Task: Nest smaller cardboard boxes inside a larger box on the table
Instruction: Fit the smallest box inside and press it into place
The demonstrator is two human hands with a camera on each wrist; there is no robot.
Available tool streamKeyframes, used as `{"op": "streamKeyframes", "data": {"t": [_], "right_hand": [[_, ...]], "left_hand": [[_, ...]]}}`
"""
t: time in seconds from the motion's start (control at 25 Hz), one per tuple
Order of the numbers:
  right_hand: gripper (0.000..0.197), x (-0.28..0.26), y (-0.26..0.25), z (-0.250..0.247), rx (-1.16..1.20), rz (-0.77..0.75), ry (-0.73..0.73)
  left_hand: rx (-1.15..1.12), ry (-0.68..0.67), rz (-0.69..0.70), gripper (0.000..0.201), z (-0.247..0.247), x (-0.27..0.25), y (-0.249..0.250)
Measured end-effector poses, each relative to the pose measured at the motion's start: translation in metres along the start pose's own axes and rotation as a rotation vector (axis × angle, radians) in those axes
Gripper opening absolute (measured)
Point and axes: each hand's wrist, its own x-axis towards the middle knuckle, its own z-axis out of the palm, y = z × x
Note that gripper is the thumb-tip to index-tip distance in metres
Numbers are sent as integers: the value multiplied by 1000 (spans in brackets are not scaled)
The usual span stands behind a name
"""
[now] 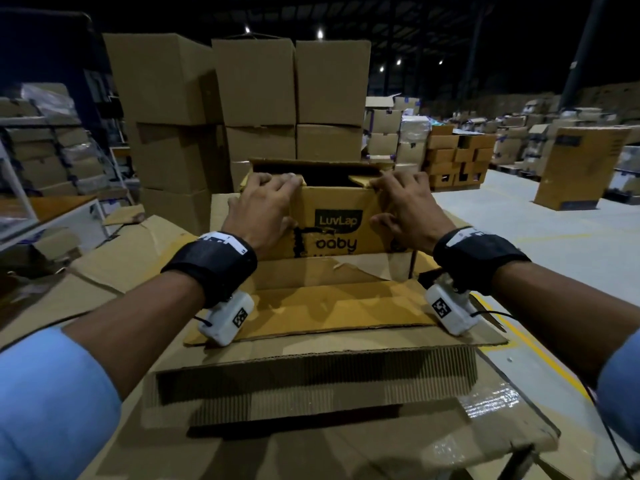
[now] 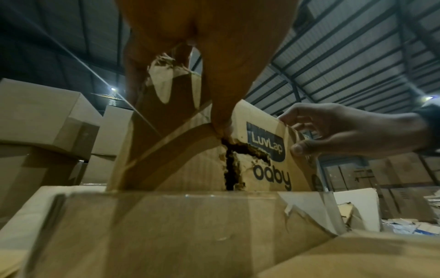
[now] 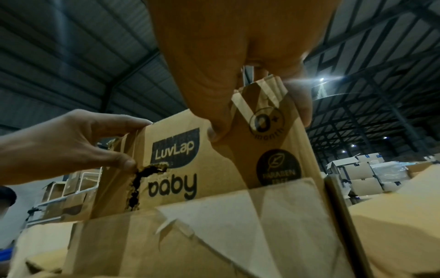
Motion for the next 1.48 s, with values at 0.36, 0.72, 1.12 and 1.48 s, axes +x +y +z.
{"op": "streamKeyframes", "data": {"t": [0.36, 0.72, 1.12, 1.48], "right_hand": [[55, -10, 0, 22, -38, -16, -161], [36, -11, -4, 44, -208, -104, -402], [53, -5, -20, 50, -261, -204, -558], [72, -24, -23, 36, 4, -203, -569]], "left_hand": [[-69, -142, 3, 64, 23, -17, -9], [13, -380, 4, 49, 33, -29, -19], [-93, -633, -5, 87, 40, -42, -45], [-68, -684, 39, 87, 30, -60, -41]]}}
